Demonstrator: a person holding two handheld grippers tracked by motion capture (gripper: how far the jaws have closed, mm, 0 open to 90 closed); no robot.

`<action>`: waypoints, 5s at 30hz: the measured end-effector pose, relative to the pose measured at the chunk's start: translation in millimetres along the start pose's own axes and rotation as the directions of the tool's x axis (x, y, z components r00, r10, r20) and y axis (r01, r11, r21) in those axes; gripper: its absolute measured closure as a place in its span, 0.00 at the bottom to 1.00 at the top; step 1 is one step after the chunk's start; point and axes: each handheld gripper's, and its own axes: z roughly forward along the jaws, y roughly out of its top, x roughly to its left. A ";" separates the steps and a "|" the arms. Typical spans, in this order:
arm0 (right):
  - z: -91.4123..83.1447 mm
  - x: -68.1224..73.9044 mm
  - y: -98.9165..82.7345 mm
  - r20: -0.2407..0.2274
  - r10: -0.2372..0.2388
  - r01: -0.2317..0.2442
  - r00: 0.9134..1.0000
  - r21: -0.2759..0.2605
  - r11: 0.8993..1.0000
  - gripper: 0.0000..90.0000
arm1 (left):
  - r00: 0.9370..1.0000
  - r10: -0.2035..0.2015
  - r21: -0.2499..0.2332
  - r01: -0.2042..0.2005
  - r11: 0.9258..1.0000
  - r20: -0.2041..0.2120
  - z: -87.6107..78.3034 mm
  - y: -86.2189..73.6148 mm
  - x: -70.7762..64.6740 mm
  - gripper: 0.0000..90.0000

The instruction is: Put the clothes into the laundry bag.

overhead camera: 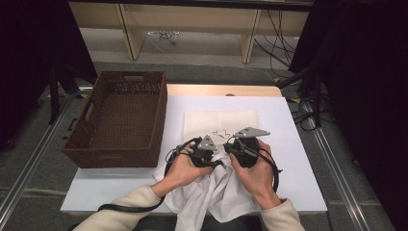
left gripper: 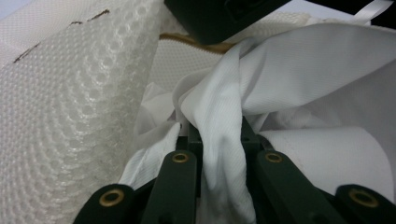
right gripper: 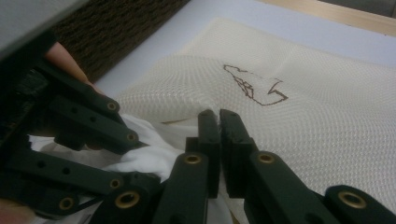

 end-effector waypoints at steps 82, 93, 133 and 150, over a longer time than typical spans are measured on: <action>0.9 2.9 -0.3 -0.008 0.003 -0.003 1.000 0.022 1.000 0.99 | 0.994 -0.084 -0.057 0.081 0.995 -0.069 16.8 -22.0 2.3 0.87; -1.3 1.0 0.7 -0.002 0.025 -0.025 1.000 0.023 0.999 0.99 | 1.000 -0.025 -0.176 0.023 0.984 -0.010 -35.9 -19.6 -12.6 0.37; -1.5 4.4 1.3 -0.008 -0.007 0.007 1.000 0.014 1.000 0.99 | 0.998 -0.065 -0.050 0.065 0.997 -0.001 -4.3 -37.6 -24.6 0.92; -4.5 5.9 2.3 -0.020 -0.001 0.001 1.000 0.005 1.000 0.99 | 0.993 -0.053 -0.103 0.042 0.994 -0.108 15.3 -28.0 -7.4 0.79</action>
